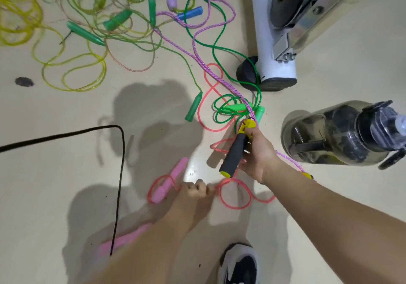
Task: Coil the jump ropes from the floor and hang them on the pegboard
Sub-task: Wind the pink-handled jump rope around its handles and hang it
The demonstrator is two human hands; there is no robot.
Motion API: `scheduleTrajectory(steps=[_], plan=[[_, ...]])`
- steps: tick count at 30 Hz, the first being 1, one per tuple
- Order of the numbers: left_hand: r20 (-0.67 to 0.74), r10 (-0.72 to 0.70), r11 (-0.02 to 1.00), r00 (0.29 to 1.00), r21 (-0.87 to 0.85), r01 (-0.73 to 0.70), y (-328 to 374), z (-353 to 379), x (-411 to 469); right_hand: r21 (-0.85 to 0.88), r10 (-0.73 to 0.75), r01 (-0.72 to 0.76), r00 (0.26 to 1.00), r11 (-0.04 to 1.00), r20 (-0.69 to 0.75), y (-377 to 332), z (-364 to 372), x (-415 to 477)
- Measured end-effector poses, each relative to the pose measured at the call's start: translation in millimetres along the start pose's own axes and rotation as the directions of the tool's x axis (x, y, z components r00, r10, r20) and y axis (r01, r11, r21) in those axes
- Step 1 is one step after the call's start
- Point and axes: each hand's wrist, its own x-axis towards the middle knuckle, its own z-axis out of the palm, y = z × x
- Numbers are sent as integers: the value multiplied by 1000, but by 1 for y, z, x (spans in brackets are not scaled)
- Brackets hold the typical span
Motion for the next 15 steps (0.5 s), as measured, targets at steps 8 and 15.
scheduleTrajectory(steps=[8,15], plan=[[113,-101,899,988,-415,140,-54,-75,30,-800,-354,583,785,143,509,50,31,-10],[-4,-320,24,947,-1000,4,-101,-199,-33,-590,-120,481,830,649,545,-6,50,-67]])
